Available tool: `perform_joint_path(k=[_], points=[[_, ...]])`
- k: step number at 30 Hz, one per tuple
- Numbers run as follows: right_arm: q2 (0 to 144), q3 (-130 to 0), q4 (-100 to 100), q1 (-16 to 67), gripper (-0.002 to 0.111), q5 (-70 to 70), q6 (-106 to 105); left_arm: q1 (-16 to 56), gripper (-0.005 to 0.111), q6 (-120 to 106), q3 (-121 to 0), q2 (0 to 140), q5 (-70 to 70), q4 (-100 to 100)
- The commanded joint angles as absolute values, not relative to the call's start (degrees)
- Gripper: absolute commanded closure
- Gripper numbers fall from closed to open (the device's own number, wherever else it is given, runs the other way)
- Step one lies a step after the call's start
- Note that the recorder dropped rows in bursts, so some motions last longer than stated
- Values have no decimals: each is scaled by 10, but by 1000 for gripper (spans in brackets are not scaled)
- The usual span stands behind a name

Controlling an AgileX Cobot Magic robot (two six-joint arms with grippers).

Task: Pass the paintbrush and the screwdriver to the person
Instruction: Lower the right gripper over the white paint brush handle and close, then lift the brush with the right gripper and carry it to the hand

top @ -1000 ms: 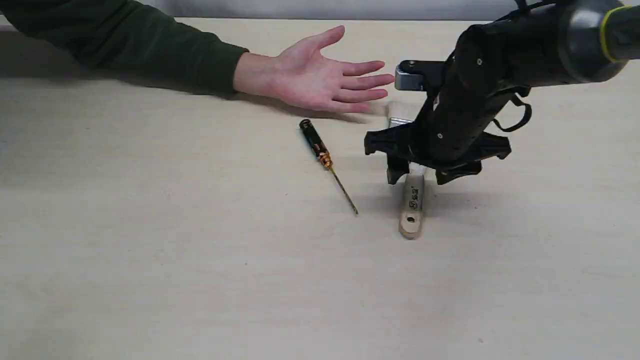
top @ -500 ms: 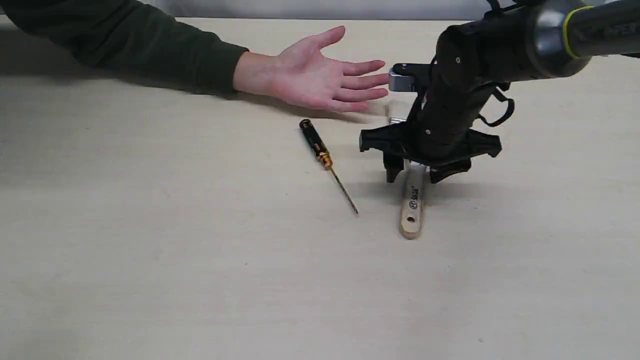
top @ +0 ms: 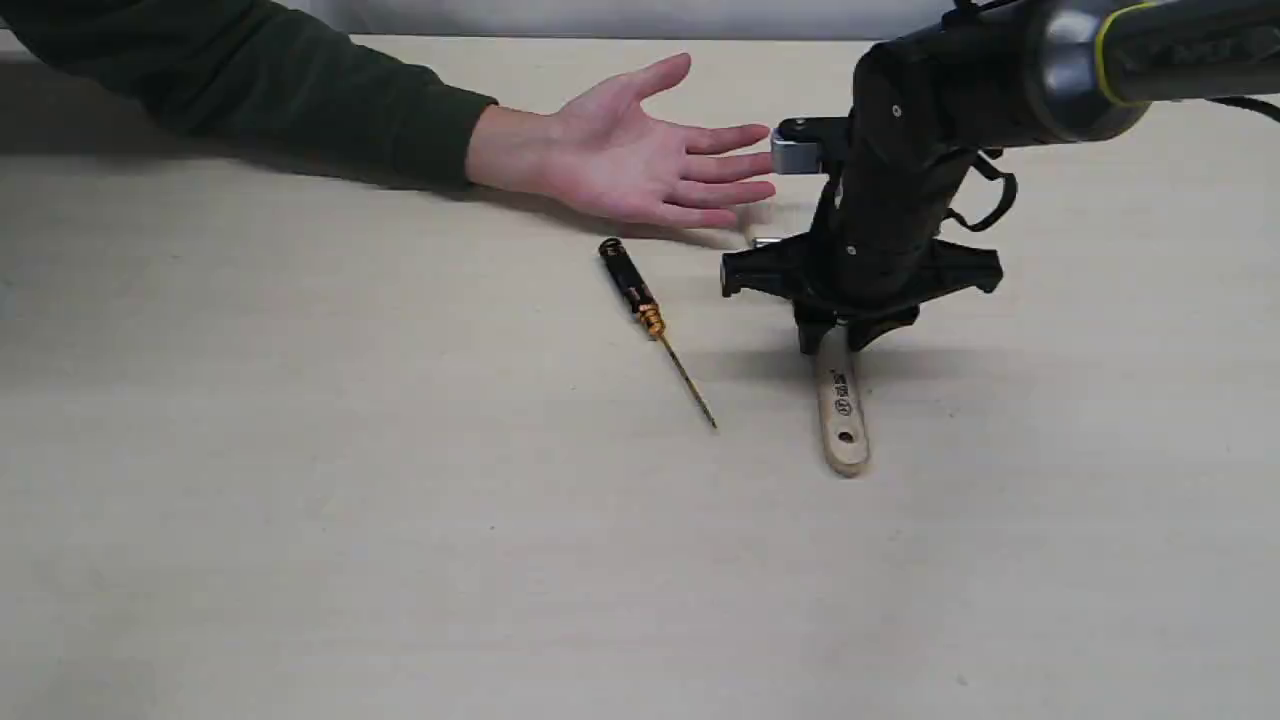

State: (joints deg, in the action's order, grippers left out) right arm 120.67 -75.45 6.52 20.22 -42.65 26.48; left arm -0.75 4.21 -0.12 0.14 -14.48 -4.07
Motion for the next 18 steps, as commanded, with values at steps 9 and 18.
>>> perform_joint_path(k=[9,18], points=[[1199,-721,168,201,104,-467,269,-6,107,43,0,0,-143,-40],[1077,-648,171,191,104,-404,283,-6,107,43,0,0,-143,-40]])
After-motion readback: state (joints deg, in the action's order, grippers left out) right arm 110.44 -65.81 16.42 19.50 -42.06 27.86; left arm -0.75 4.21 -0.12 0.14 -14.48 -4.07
